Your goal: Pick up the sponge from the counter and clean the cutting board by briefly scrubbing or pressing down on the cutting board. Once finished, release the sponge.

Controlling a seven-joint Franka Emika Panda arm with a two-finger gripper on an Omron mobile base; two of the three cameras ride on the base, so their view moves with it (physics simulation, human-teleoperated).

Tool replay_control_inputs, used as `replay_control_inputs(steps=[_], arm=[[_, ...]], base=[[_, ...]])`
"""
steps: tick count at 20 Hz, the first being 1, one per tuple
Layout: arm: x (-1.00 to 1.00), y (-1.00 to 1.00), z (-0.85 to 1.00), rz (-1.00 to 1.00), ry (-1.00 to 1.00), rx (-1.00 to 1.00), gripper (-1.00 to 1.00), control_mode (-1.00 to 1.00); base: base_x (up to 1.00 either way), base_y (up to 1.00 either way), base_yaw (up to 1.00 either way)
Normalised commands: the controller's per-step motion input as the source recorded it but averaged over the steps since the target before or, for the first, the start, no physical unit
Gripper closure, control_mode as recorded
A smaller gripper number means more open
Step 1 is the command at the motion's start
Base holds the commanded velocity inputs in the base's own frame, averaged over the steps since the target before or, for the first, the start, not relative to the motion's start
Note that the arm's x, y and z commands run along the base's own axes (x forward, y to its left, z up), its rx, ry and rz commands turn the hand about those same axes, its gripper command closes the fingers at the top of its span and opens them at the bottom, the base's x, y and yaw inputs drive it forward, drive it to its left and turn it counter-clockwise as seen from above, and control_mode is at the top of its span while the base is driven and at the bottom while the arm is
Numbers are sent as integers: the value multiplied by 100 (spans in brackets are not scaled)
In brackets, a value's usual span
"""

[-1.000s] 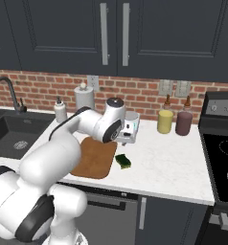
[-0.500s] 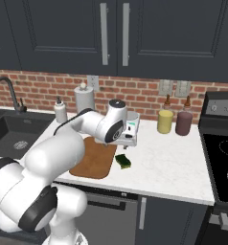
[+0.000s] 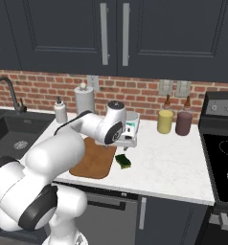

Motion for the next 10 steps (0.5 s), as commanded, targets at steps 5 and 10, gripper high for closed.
replay_control_inputs(steps=[5, 10], arm=[[1, 0, -11, 0, -1, 0, -100, -100], [6, 0, 0, 1, 0, 0, -100, -100]], base=[[0, 0, 0], [0, 0, 0]])
